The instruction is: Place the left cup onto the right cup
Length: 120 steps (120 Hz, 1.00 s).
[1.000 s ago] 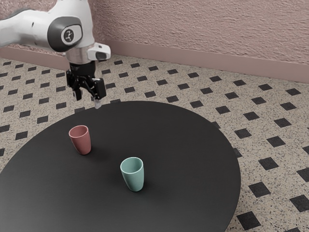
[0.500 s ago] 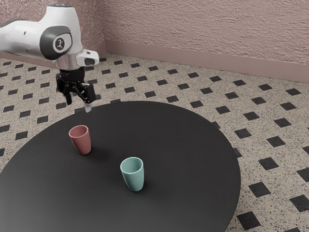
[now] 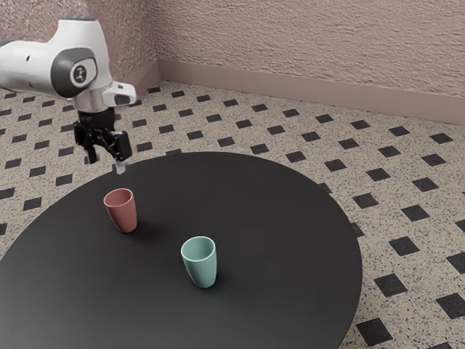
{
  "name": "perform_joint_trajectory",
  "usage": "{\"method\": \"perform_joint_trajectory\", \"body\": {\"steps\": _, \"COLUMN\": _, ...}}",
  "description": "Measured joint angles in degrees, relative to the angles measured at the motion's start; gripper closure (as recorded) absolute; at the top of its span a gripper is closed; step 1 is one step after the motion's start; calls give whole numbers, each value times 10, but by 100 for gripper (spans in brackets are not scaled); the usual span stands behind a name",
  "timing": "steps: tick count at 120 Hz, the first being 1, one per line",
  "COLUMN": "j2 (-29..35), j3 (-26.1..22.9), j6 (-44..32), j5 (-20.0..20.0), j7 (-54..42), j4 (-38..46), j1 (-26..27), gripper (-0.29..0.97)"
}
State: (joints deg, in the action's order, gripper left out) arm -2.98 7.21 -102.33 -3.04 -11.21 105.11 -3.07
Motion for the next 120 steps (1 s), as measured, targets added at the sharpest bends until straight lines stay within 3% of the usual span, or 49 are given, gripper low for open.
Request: {"method": "perform_joint_trajectory", "body": {"steps": 120, "j2": -35, "j3": -2, "j6": -58, "j5": -10, "j7": -32, "j4": 26, "j1": -53, "gripper": 0}}
